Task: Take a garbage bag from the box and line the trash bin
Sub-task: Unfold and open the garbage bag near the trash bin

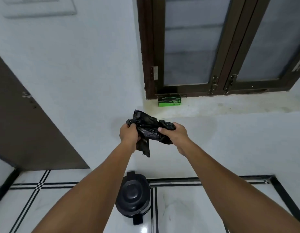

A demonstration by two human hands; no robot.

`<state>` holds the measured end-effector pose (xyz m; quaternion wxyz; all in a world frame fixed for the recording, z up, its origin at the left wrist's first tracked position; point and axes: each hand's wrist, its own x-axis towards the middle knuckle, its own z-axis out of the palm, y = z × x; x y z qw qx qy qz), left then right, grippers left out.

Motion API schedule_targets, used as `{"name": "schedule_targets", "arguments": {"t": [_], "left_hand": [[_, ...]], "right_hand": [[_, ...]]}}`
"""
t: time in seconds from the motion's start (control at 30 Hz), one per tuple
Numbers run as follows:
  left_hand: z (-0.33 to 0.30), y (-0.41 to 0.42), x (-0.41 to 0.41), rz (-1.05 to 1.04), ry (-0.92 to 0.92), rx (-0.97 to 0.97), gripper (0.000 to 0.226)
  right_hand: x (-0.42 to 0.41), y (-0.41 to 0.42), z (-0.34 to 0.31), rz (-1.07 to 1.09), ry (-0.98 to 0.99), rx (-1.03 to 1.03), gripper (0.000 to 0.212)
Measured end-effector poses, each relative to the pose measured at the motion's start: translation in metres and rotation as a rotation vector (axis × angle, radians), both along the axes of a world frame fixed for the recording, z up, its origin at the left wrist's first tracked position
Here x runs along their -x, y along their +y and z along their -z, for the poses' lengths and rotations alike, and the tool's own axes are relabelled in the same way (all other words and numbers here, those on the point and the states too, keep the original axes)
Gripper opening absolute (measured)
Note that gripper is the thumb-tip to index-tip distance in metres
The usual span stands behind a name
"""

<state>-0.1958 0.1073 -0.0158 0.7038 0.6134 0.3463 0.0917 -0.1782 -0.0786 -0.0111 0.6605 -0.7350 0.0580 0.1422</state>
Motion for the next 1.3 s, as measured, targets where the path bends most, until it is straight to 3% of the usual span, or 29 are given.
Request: {"name": "schedule_targets", "arguments": {"t": [0.17, 0.23, 0.33, 0.4, 0.43, 0.57, 0.63, 0.8, 0.93, 1.17, 1.3], "left_hand": [[-0.016, 0.017, 0.033, -0.128, 0.007, 0.062, 0.013], [-0.015, 0.016, 0.048, -0.129, 0.045, 0.02, 0.024], [-0.015, 0.007, 0.084, -0.094, 0.097, -0.354, 0.053], [-0.02, -0.005, 0.107, -0.066, 0.003, -0.575, 0.054], [-0.021, -0.009, 0.117, -0.018, -0.027, -0.609, 0.048], [-0.024, -0.003, 0.151, 0.359, -0.124, -0.264, 0.031], [-0.025, 0.011, 0.158, 0.446, -0.119, -0.264, 0.022], [-0.022, 0.065, 0.158, 0.39, -0.092, -0.204, 0.007], [-0.017, 0.109, 0.155, 0.34, -0.074, -0.197, 0.01], [0.003, 0.169, 0.142, 0.168, -0.033, 0.0, 0.01], [0.012, 0.176, 0.14, 0.07, 0.035, 0.063, 0.008]], "right_hand": [[0.029, 0.005, -0.009, 0.005, 0.045, -0.091, 0.028], [0.04, 0.008, -0.015, 0.005, 0.039, -0.063, 0.034], [0.064, 0.021, -0.022, -0.014, 0.087, -0.101, 0.061], [0.077, 0.033, -0.024, 0.005, 0.147, -0.175, 0.073], [0.086, 0.038, -0.023, 0.021, 0.176, -0.233, 0.067], [0.115, 0.057, -0.024, 0.021, 0.172, -0.232, 0.022], [0.119, 0.069, -0.024, -0.042, 0.113, -0.178, 0.014], [0.125, 0.112, -0.021, -0.095, 0.061, -0.228, 0.023], [0.127, 0.154, -0.018, -0.087, 0.089, -0.219, 0.011], [0.13, 0.201, -0.004, 0.18, 0.12, -0.285, 0.016], [0.134, 0.199, -0.002, 0.203, 0.13, -0.273, 0.018]]}}
